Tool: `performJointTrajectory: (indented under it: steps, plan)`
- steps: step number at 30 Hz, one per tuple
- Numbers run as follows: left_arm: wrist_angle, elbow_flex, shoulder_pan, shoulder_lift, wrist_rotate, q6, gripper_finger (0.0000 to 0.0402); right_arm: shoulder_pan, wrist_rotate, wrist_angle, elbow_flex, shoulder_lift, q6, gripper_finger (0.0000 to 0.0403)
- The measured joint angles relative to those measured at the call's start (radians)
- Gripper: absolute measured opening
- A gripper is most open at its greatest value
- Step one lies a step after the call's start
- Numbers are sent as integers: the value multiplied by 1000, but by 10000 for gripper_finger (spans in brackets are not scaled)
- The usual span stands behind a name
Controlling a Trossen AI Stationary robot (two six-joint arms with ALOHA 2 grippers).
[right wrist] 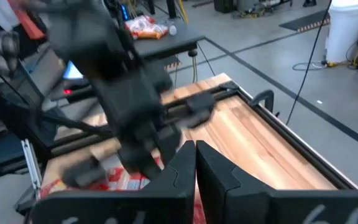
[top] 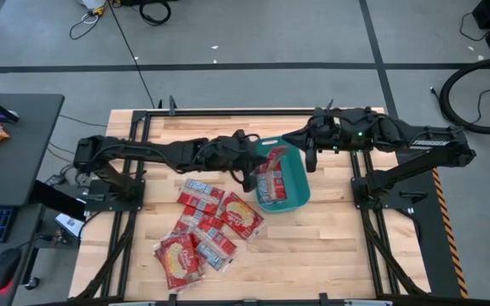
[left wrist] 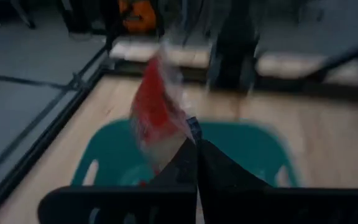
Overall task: Sort popcorn bags into baskets
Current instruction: Put the red popcorn pack into the green bin
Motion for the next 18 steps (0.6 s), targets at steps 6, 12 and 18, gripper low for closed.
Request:
performJointTrajectory:
  steps: [6,12,18]
  plan:
    - [-5,20,32,90,1,165,1,0,0,-9,0,-17,7,18]
    - [-27,20,74,132,-24,304,1,0,6,-5,0,-24,7,18]
    - [-67,20,75,134,-57,441,1,0,7,-7,0,-24,8,18]
